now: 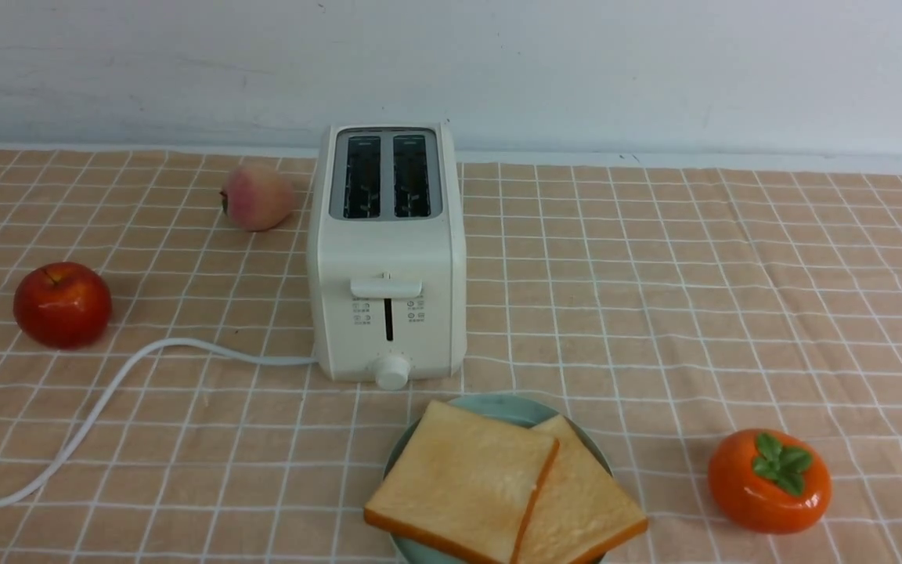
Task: Take toasted bread from bread machine on light coffee tablecloth place on plate.
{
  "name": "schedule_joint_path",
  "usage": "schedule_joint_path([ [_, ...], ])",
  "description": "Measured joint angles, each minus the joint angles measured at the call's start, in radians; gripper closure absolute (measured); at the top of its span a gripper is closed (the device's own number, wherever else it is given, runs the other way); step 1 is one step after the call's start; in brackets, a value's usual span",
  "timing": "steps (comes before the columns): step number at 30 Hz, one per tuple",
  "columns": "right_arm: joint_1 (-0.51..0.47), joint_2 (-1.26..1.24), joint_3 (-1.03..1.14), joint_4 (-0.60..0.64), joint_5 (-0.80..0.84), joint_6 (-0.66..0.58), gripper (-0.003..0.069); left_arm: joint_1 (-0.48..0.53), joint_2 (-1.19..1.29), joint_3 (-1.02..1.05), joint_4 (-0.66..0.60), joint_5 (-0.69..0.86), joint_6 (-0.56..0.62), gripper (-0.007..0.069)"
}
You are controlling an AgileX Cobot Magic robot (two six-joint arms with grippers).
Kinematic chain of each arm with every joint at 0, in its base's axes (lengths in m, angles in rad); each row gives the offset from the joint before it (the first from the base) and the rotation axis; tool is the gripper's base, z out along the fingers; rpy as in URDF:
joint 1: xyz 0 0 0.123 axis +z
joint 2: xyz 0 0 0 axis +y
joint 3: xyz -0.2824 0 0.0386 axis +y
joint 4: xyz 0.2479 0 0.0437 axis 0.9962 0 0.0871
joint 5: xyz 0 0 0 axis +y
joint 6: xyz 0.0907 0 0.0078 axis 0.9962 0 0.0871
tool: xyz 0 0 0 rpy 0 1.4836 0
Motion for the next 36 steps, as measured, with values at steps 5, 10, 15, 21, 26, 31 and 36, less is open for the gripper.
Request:
schedule_joint_path([
  [5,0.0,0.0,0.0,0.0,0.0,0.0,0.0637,0.0,0.0,0.008,0.008,0.105,-0.014,0.0627],
  [10,0.0,0.0,0.0,0.0,0.0,0.0,0.0631,0.0,0.0,0.01,0.018,0.137,-0.016,0.0624],
  [15,0.0,0.0,0.0,0.0,0.0,0.0,0.0626,0.0,0.0,0.01,0.022,0.138,-0.016,0.0622],
  [21,0.0,0.0,0.0,0.0,0.001,0.0,0.0622,0.0,0.0,0.01,0.025,0.137,-0.016,0.061],
  [26,0.0,0.0,0.0,0.0,0.001,0.001,0.0617,0.0,0.0,0.01,0.025,0.137,-0.016,0.0608],
  [31,0.0,0.0,0.0,0.0,0.001,0.001,0.0616,0.0,0.0,0.01,0.025,0.137,-0.016,0.0605],
  [36,0.0,0.0,0.0,0.0,0.001,0.001,0.0615,0.0,0.0,0.01,0.025,0.137,-0.016,0.0596],
])
